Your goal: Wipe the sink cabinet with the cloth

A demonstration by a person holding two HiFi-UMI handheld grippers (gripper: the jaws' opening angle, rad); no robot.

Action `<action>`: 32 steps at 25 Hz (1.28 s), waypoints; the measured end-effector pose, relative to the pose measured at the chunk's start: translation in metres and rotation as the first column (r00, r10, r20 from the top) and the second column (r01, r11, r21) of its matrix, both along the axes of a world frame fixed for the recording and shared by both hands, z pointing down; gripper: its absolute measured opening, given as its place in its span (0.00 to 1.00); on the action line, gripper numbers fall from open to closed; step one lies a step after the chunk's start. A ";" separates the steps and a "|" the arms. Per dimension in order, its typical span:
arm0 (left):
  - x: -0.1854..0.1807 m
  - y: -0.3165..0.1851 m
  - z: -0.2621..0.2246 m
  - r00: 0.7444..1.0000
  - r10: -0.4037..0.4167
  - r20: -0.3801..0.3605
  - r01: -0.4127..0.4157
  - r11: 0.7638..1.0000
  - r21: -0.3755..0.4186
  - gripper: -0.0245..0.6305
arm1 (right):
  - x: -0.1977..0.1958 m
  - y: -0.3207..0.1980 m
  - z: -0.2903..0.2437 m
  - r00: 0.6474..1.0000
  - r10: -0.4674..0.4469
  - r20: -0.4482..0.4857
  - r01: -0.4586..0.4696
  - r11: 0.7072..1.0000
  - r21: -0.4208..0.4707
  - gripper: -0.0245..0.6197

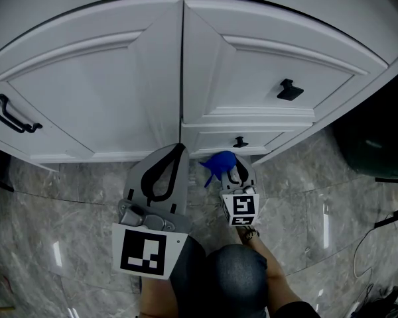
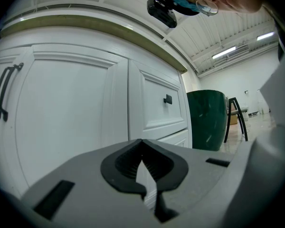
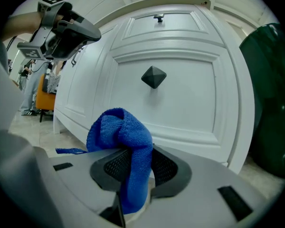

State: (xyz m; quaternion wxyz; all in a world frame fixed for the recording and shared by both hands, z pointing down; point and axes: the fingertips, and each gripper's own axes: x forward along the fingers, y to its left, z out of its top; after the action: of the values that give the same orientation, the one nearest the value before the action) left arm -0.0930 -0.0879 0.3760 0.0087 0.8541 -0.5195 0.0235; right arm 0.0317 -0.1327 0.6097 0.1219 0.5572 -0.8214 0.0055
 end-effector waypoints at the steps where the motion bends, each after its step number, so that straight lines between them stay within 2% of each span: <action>1: 0.000 0.000 0.000 1.000 0.000 0.000 0.000 1.000 0.001 0.04 | 0.003 0.000 0.000 1.000 0.009 0.005 -0.009 1.000 -0.003 0.22; 32: 0.006 0.004 -0.004 1.000 0.011 0.006 -0.011 1.000 0.006 0.04 | 0.051 -0.004 0.005 0.988 0.150 0.040 -0.148 0.988 -0.037 0.22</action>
State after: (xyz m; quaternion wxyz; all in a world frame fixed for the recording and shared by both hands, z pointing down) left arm -0.0867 -0.0840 0.3720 0.0042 0.8569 -0.5149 0.0247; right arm 0.0825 -0.1370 0.6151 0.1130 0.6147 -0.7796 0.0404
